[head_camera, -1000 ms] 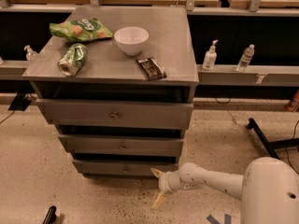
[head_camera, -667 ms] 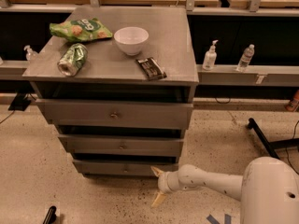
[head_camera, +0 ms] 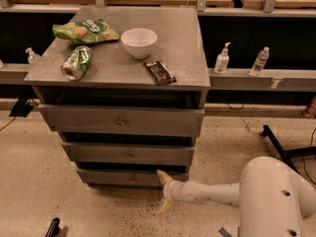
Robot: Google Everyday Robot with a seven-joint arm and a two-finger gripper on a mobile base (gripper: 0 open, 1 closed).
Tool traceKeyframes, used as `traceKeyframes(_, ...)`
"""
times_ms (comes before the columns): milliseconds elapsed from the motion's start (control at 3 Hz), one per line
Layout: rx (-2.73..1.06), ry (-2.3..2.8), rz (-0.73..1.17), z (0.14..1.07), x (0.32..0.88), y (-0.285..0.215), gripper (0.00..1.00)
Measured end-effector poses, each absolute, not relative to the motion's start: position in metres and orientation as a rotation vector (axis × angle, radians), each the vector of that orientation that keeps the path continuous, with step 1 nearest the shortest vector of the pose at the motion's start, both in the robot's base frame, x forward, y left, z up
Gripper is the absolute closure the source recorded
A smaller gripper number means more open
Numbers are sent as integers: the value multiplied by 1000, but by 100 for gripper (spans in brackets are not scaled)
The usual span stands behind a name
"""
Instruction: Open bottom drawer
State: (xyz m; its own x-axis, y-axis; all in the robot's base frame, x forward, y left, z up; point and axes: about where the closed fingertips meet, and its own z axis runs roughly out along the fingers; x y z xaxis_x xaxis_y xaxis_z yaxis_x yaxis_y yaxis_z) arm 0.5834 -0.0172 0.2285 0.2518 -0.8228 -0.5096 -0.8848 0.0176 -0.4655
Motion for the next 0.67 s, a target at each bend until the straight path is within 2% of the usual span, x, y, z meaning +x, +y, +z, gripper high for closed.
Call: traceKeyframes(667, -1821, 1511, -64, 226, 629, -11, 0)
